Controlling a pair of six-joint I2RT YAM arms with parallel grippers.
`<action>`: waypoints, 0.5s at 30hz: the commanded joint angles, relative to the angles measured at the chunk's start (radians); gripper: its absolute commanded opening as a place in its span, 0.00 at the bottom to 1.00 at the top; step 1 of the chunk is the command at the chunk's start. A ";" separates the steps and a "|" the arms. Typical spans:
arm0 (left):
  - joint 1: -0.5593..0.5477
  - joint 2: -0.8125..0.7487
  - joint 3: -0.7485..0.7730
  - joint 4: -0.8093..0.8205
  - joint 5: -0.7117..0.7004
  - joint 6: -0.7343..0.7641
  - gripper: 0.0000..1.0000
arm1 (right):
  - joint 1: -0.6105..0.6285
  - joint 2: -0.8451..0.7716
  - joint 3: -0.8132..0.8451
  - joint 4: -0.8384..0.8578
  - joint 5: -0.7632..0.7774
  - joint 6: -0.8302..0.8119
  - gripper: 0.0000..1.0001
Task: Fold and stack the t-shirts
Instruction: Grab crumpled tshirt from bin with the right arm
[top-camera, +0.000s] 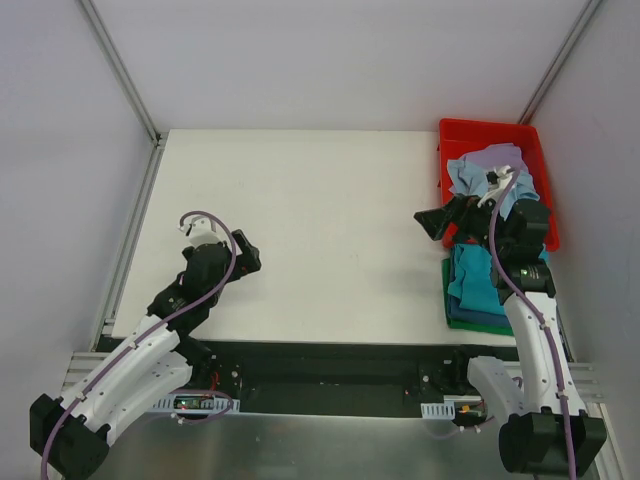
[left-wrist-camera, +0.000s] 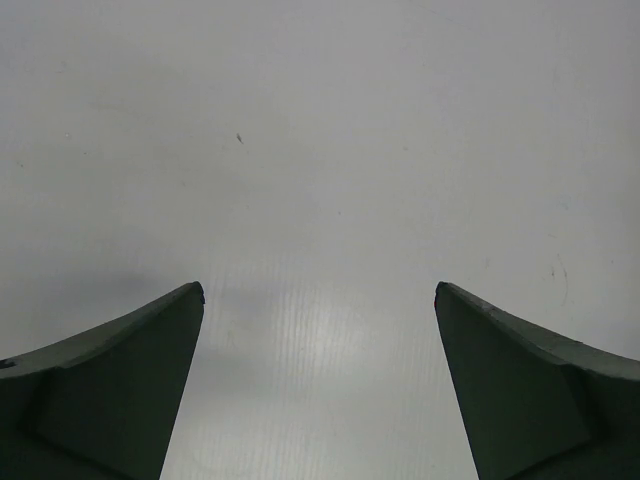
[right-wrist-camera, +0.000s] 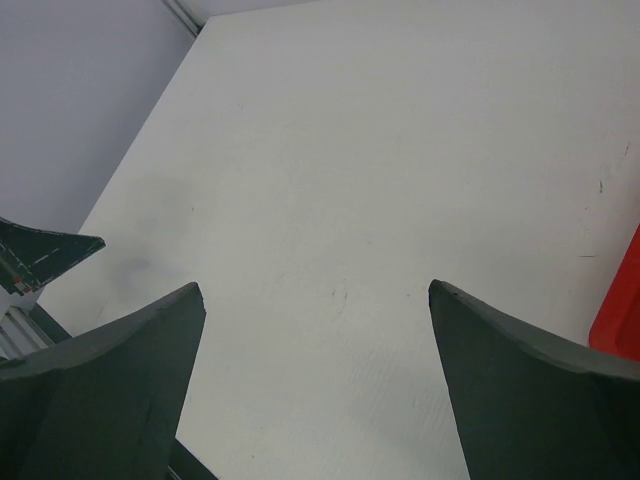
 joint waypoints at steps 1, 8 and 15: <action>-0.006 -0.018 0.031 -0.013 -0.033 -0.009 0.99 | 0.004 0.002 0.012 0.051 0.027 0.012 0.96; -0.006 -0.059 0.017 -0.013 -0.030 -0.013 0.99 | 0.004 0.036 0.026 0.017 0.151 0.007 0.96; -0.006 -0.045 0.014 0.003 -0.014 -0.004 0.99 | -0.003 0.150 0.119 -0.020 0.524 -0.111 0.96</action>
